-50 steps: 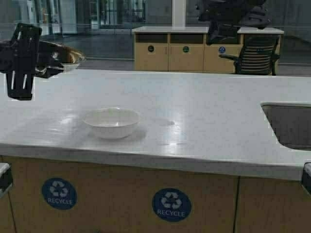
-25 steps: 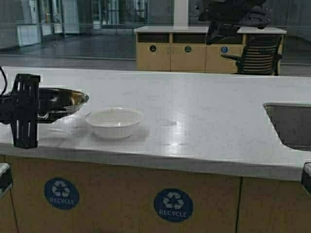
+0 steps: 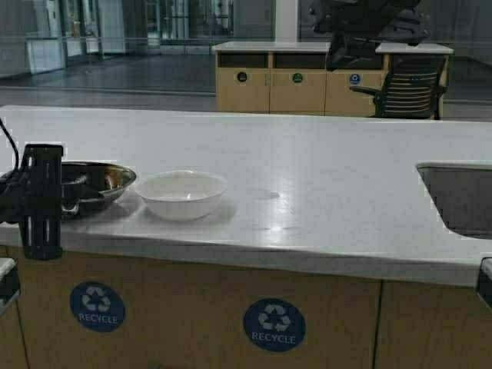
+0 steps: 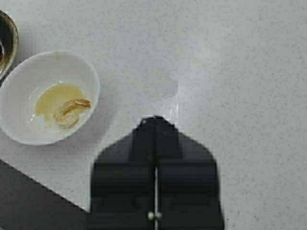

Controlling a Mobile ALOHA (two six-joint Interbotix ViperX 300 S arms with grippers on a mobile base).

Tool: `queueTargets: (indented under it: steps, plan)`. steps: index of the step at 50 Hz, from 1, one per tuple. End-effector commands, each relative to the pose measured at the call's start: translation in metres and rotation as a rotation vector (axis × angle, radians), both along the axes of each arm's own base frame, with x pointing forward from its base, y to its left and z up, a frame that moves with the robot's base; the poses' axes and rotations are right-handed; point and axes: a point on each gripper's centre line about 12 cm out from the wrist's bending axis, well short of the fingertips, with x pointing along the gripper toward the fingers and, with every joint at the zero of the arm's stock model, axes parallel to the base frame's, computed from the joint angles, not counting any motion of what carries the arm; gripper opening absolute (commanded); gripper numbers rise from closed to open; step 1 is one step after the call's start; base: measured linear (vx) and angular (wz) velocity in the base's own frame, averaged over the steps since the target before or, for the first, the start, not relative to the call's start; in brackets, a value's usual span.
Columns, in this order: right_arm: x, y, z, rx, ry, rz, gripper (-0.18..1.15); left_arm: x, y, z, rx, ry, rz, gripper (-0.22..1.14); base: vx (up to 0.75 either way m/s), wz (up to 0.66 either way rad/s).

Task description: Add oil to the pan and cook the shrimp and serve it

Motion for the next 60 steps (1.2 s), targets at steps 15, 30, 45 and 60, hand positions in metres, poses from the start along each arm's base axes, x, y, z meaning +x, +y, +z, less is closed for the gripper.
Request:
queueTargets:
  steps: [15,30,45,60]
  plan:
    - [0.002,0.001,0.011,0.016,-0.030,0.000,0.06,0.005,0.001,-0.014,-0.007,-0.018,0.006,0.05,0.00,0.00]
    - [0.002,0.002,0.011,0.015,-0.028,0.000,0.06,0.007,0.000,-0.026,-0.011,-0.004,0.001,0.05,0.00,0.00]
    - [0.003,0.002,0.011,0.015,-0.028,0.000,0.06,0.005,-0.004,-0.022,-0.023,-0.011,-0.040,0.11,0.00,0.00]
    - [0.003,0.002,0.011,0.015,-0.028,0.000,0.06,0.006,-0.004,-0.018,-0.029,-0.043,-0.042,0.74,0.00,0.00]
